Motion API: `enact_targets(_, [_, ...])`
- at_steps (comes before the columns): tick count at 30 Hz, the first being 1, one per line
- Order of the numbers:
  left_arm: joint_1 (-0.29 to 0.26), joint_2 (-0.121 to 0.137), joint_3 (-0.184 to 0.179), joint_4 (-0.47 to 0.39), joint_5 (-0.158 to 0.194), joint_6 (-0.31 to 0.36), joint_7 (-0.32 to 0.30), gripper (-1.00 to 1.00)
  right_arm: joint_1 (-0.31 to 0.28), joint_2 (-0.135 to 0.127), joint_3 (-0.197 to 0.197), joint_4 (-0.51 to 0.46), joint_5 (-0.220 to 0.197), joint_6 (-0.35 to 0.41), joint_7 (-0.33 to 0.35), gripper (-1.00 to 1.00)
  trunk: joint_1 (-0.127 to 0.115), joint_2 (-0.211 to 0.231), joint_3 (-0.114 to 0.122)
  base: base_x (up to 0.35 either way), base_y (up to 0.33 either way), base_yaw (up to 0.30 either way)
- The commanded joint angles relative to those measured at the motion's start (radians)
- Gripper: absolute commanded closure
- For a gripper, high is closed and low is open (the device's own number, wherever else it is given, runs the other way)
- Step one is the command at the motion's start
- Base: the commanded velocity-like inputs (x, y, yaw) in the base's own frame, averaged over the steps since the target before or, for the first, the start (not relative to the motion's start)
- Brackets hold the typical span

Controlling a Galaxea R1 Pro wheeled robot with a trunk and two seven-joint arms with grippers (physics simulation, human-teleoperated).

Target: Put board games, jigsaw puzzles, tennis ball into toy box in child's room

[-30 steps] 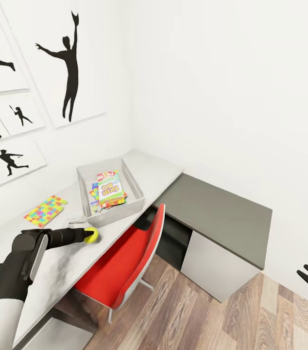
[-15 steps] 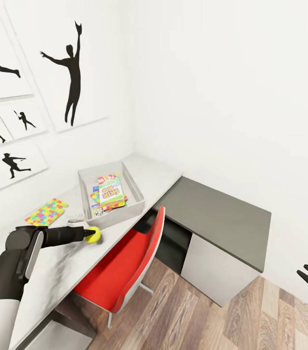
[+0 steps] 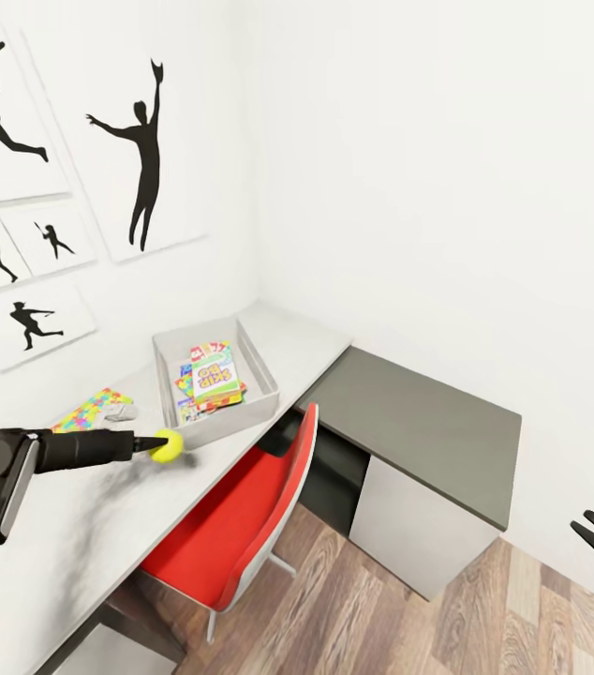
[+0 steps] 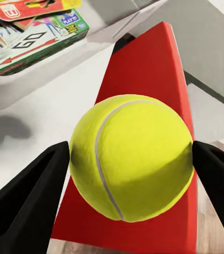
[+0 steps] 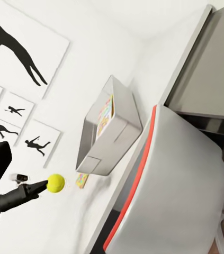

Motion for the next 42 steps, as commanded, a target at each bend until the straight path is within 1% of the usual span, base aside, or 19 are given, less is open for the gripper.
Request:
enact_targets(1, [-0.002, 0.022, 0.005, -0.001, -0.001, 0.007, -0.03, 1.0, 0.0, 0.001, 0.0, 0.0, 0.0, 0.004, 0.002, -1.0, 0.001, -0.001, 0.0, 0.0, 0.0, 0.0])
enact_targets(2, [-0.003, 0.029, 0.005, -0.001, 0.0, 0.007, -0.038, 1.0, 0.0, 0.001, 0.001, 0.0, 0.0, 0.004, 0.002, -1.0, 0.001, -0.001, 0.001, 0.0, 0.0, 0.0])
enact_targets(3, [-0.011, 0.042, 0.007, -0.001, 0.001, 0.007, -0.063, 1.0, 0.0, 0.002, 0.001, 0.0, 0.0, 0.004, 0.001, -1.0, 0.001, -0.001, 0.003, 0.0, 0.0, 0.0])
enact_targets(6, [-0.042, 0.051, 0.013, -0.001, 0.0, 0.007, -0.093, 1.0, 0.0, 0.003, 0.002, 0.0, 0.0, 0.004, 0.0, -1.0, 0.001, -0.001, 0.006, 0.0, 0.0, 0.0])
enact_targets(7, [-0.057, 0.054, 0.023, -0.001, 0.001, 0.007, -0.106, 1.0, 0.0, 0.003, 0.002, 0.0, 0.0, 0.004, 0.0, -1.0, 0.001, -0.001, 0.007, 0.0, 0.0, 0.0])
enact_targets(8, [-0.062, 0.054, 0.03, -0.001, 0.001, 0.007, -0.111, 1.0, 0.0, 0.003, 0.002, 0.0, 0.0, 0.004, 0.0, -1.0, 0.001, -0.001, 0.008, 0.0, 0.0, 0.0])
enact_targets(11, [-0.086, 0.054, 0.073, -0.001, 0.003, 0.007, -0.133, 1.0, 0.0, 0.004, 0.002, 0.0, 0.0, 0.004, 0.001, -1.0, 0.001, -0.001, 0.011, 0.0, 0.0, 0.0])
enact_targets(13, [-0.1, 0.054, 0.079, -0.001, 0.004, 0.007, -0.135, 1.0, 0.0, 0.004, 0.002, 0.0, 0.0, 0.004, 0.0, -1.0, 0.001, -0.001, 0.012, 0.0, 0.0, 0.0])
enact_targets(14, [-0.116, 0.053, 0.083, -0.001, 0.005, 0.007, -0.137, 1.0, 0.0, 0.004, 0.002, 0.0, 0.0, 0.004, 0.0, -1.0, 0.001, -0.001, 0.012, 0.0, 0.0, 0.0])
enact_targets(22, [-0.182, 0.045, 0.088, 0.004, 0.002, 0.007, -0.14, 1.0, 0.0, 0.005, 0.002, 0.0, 0.0, 0.003, 0.0, -1.0, 0.001, -0.001, 0.013, 0.0, 0.0, 0.0])
enact_targets(26, [-0.2, 0.043, 0.086, 0.01, -0.005, 0.007, -0.129, 1.0, 0.0, 0.005, 0.002, 0.0, 0.0, 0.004, 0.0, -1.0, 0.001, -0.001, 0.013, 0.0, 0.0, 0.0])
enact_targets(29, [-0.204, 0.043, 0.085, 0.02, -0.009, 0.007, -0.101, 1.0, 0.0, 0.005, 0.002, 0.0, 0.0, 0.004, 0.001, -1.0, 0.001, -0.001, 0.013, 0.0, 0.0, 0.0])
enact_targets(30, [-0.214, 0.043, 0.085, 0.031, -0.014, 0.007, -0.049, 1.0, 0.0, 0.006, 0.002, -0.001, 0.0, 0.003, 0.001, -1.0, 0.001, -0.001, 0.013, 0.0, 0.0, 0.0])
enact_targets(32, [-0.225, 0.041, 0.085, 0.043, -0.016, 0.007, -0.005, 1.0, 0.0, 0.007, 0.002, -0.001, 0.0, 0.003, 0.001, -1.0, 0.001, -0.001, 0.013, 0.0, 0.0, 0.0])
enact_targets(33, [-0.24, 0.035, 0.085, 0.061, -0.016, 0.007, 0.046, 1.0, 0.0, 0.007, 0.002, -0.002, 0.0, 0.003, 0.001, -1.0, 0.001, -0.001, 0.013, 0.0, 0.0, 0.0])
enact_targets(35, [-0.258, 0.028, 0.085, 0.084, -0.017, 0.007, 0.097, 1.0, 0.0, 0.006, 0.002, -0.002, 0.0, 0.004, 0.001, -1.0, 0.001, -0.001, 0.013, 0.0, 0.0, 0.0])
enact_targets(36, [-0.277, 0.019, 0.085, 0.111, -0.017, 0.007, 0.146, 1.0, 0.0, 0.006, 0.002, -0.002, 0.0, 0.004, 0.001, -1.0, 0.001, -0.001, 0.013, 0.0, 0.0, 0.0])
enact_targets(40, [-0.316, 0.008, 0.085, 0.173, -0.018, 0.007, 0.232, 1.0, 0.0, 0.006, 0.001, -0.002, 0.0, 0.004, 0.001, -1.0, 0.001, -0.001, 0.013, 0.0, 0.0, 0.0])
enact_targets(42, [-0.348, 0.001, 0.083, 0.234, -0.019, 0.005, 0.298, 1.0, 0.0, 0.005, 0.001, -0.002, 0.0, 0.004, 0.001, -1.0, 0.001, -0.001, 0.013, 0.0, 0.0, 0.0])
